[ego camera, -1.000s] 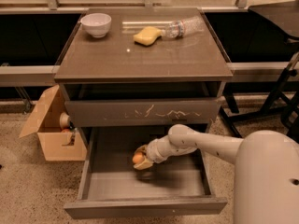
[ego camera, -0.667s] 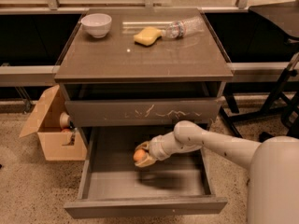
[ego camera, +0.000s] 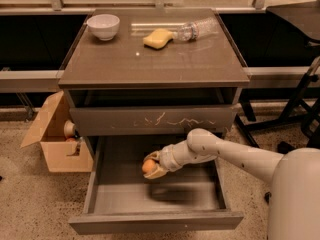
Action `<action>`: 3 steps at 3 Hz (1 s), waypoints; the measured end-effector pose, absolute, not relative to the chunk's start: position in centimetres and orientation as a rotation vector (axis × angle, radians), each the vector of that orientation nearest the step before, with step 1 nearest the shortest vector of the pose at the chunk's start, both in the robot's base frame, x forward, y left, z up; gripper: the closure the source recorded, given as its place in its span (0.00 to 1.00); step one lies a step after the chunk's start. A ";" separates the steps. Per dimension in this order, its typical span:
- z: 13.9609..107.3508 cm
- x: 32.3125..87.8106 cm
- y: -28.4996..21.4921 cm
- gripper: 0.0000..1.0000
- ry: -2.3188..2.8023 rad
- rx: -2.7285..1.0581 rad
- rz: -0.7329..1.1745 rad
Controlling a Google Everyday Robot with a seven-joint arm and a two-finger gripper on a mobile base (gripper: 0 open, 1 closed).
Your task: Pick orange from middle drawer and place on counter
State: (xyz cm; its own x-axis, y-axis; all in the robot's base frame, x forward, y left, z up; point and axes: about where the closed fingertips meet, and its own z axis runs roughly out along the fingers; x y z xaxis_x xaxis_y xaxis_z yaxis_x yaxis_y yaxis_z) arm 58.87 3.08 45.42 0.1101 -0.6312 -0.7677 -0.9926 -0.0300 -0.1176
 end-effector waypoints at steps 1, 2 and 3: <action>48.5 57.6 3.2 1.00 1.539 -1.760 0.691; 53.1 56.2 2.7 1.00 1.475 -1.770 0.667; 57.6 55.5 2.2 1.00 1.424 -1.789 0.633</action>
Offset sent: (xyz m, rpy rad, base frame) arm -0.0410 -0.0180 0.1422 0.0566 -0.1600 0.0693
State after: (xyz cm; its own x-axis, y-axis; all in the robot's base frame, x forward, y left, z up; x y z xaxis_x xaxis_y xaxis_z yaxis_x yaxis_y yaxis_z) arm 55.53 2.18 57.58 0.2585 -0.5924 -0.7631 -0.9633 -0.0991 -0.2494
